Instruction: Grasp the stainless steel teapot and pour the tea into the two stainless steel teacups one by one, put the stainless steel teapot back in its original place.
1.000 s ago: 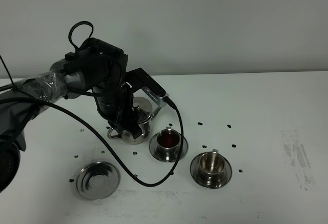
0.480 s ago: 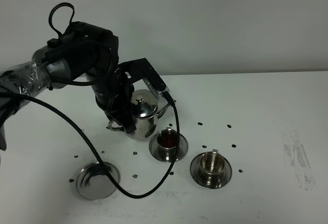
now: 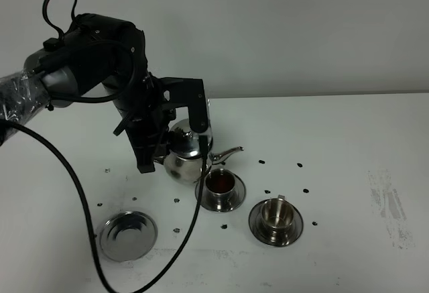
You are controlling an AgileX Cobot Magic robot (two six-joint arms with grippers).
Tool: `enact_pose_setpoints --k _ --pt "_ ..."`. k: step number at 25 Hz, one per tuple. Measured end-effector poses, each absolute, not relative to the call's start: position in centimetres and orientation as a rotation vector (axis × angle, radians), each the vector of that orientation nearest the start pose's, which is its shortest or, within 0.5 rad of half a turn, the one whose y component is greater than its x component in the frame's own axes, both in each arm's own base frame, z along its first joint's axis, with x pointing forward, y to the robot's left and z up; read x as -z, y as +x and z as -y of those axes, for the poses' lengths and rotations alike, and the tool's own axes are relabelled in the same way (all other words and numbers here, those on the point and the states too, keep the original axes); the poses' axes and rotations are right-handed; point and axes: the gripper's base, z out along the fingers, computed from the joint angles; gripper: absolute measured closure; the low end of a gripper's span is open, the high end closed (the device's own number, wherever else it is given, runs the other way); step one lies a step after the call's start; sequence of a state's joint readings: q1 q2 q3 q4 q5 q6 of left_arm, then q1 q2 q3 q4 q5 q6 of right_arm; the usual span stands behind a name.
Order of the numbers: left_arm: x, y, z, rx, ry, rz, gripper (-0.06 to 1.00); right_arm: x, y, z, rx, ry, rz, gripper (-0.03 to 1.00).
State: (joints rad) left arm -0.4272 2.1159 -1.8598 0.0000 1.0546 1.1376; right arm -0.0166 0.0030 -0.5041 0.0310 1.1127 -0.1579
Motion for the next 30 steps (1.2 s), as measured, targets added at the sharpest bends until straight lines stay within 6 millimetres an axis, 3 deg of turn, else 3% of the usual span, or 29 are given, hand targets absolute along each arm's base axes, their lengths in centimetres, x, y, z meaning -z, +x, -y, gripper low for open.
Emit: enact_pose_setpoints --k 4,7,30 --pt "-23.9 41.7 19.5 -0.157 2.196 -1.754 0.68 -27.4 -0.7 -0.3 0.068 -0.150 -2.090 0.48" --pt "-23.9 41.5 20.0 -0.147 2.258 -1.668 0.68 -27.4 -0.7 -0.3 0.068 -0.150 -2.090 0.48" --pt "-24.5 42.3 18.9 -0.186 2.343 -1.494 0.68 -27.4 -0.7 -0.3 0.068 -0.150 -2.090 0.48"
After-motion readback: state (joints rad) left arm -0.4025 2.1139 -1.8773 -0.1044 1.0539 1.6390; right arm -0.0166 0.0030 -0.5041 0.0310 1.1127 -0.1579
